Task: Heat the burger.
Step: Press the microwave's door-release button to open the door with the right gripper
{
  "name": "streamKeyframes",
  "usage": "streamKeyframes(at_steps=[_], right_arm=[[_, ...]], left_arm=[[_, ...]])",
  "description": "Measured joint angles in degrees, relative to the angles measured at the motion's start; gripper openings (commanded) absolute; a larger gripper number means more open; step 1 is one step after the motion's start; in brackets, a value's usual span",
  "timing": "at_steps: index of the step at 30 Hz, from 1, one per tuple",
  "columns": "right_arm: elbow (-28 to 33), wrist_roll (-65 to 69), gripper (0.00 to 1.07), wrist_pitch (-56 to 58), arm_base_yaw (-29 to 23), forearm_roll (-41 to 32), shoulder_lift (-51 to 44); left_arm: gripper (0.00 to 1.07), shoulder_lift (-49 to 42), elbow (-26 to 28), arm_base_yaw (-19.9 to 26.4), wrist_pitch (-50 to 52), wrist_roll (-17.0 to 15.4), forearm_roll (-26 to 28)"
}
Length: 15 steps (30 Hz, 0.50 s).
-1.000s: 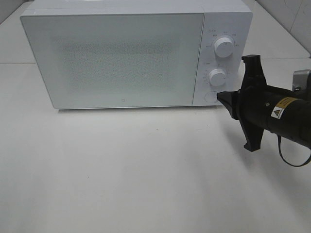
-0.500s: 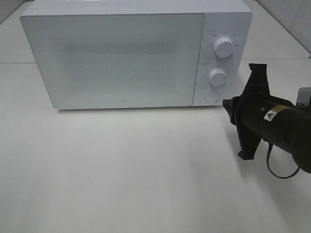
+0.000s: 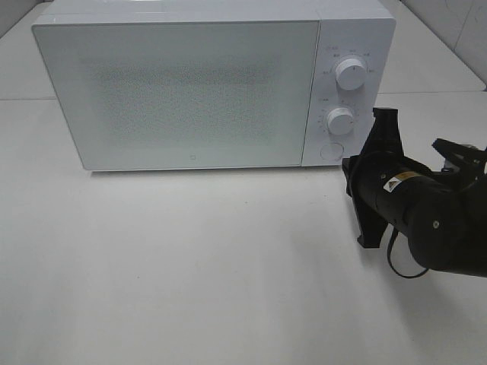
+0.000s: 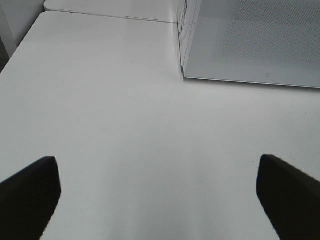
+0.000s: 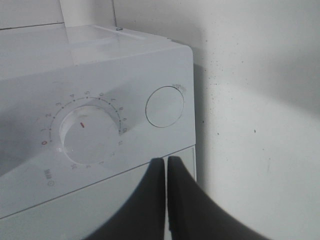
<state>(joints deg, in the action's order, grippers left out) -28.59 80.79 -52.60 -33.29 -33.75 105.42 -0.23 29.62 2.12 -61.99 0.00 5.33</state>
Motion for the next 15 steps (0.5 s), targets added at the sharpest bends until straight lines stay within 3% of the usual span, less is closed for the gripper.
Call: streamKeyframes(at_steps=[9, 15], right_arm=[[-4.2, 0.0, 0.00, 0.0, 0.0, 0.9, 4.5], [-7.7, 1.0, 0.00, 0.0, 2.2, 5.3, 8.4]], left_arm=[[1.00, 0.0, 0.0, 0.0, 0.0, 0.0, 0.0], [1.00, 0.0, 0.0, 0.0, 0.0, 0.0, 0.0]])
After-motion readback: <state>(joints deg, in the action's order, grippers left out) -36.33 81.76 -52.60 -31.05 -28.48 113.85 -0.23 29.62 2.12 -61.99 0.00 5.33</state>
